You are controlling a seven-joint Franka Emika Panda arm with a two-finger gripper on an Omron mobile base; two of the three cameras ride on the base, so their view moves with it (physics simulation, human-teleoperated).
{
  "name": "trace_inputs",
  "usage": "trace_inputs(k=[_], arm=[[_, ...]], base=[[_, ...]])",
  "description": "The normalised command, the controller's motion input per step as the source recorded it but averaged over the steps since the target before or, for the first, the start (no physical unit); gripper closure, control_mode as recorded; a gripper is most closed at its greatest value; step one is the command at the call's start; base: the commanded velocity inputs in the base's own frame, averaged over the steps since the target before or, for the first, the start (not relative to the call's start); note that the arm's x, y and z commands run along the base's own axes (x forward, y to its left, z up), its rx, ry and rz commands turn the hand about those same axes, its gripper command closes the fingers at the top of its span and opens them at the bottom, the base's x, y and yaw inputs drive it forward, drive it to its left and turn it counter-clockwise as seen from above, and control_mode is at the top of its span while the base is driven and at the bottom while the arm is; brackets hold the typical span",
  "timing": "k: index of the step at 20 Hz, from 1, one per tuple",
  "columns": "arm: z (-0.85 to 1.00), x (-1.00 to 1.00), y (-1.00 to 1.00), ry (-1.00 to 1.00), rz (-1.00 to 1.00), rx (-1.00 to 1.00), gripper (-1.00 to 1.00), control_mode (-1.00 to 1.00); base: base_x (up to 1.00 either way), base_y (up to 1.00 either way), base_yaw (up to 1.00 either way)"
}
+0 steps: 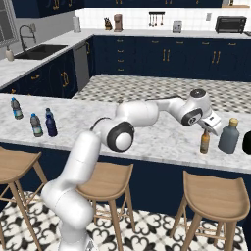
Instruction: Move the plastic bottles in the middle to the plastics group, and the glass bottles in the middle to the glass group.
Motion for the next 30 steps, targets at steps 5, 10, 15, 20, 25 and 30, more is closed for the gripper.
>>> trace_inputs(k=[5,10,15,20,25,30], arm=[[-0.42,0.0,0.0,0.0,0.0,-0.03,-1.0,-1.0],[-0.25,-0.04,0.03,-0.02,0.0,-0.02,-1.0,-1.0],[-0.09,-0.01,0.09,-0.04,0.0,0.0,-1.0,-1.0],[0.13,-0.05,0.11,-0.06,0.0,0.0,-1.0,-1.0],[0.24,-0.25,0.22,-0.05,0.0,0.0,-1.0,-1.0],[0.19,-0.45,0.38,-0.01,0.0,0.0,-1.0,-1.0]], base=[[0.0,0.0,0.0],[0.0,0.0,0.0],[0.0,0.0,0.0],[0.0,0.0,0.0],[0.0,0.0,0.0],[0.0,0.0,0.0]])
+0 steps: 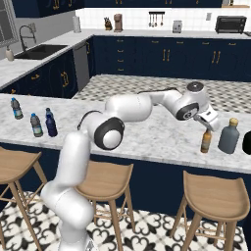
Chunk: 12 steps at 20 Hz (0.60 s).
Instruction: Move the plastic bottles in the middle to the plastics group, and the glass bottles in the middle to the glass group.
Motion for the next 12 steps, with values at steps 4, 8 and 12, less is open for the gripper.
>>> trace_inputs(k=[4,8,12], arm=[[0.05,-0.58,0.76,0.0,0.0,-0.01,-1.0,-1.0],[0.08,-0.52,0.98,0.01,0.0,-0.06,-1.0,-1.0],[0.17,-0.67,0.94,0.03,0.05,-0.05,-1.0,-1.0]], base=[[0.0,0.0,0.0],[0.0,0.0,0.0],[0.0,0.0,0.0]])
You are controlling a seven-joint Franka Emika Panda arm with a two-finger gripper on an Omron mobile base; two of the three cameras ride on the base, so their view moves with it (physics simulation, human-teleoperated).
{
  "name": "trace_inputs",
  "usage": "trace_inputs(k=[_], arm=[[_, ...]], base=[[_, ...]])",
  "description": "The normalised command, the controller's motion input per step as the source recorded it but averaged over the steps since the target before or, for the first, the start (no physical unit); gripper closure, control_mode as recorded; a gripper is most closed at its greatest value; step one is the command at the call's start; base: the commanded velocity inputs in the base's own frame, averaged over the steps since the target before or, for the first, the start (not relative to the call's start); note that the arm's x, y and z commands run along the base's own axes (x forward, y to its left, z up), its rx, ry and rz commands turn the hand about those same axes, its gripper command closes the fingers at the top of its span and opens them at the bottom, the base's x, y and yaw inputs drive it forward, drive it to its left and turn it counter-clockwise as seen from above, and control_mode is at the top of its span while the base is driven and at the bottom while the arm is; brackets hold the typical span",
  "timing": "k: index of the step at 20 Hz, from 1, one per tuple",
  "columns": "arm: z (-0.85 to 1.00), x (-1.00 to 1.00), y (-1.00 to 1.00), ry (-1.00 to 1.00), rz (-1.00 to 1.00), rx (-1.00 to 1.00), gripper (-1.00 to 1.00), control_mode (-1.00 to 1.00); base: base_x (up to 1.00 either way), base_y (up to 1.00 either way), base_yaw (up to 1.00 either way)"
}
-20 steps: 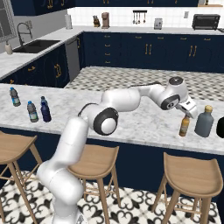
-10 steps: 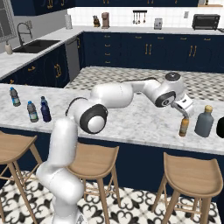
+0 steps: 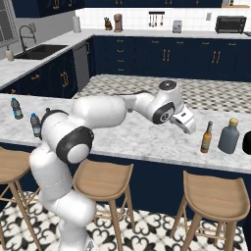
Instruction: Move the plastic bottles in the middle to the plastics group, and the glass bottles in the middle to the glass group.
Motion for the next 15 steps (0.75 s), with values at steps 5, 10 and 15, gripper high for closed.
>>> trace_inputs(k=[5,10,15], arm=[[0.2,-0.69,0.9,0.05,0.28,-0.08,-1.0,-1.0],[0.24,-0.64,0.92,0.11,0.32,-0.07,-1.0,-1.0],[0.23,-0.66,0.85,0.08,0.32,-0.04,-1.0,-1.0]], base=[[0.0,0.0,0.0],[0.0,0.0,0.0],[0.0,0.0,0.0]])
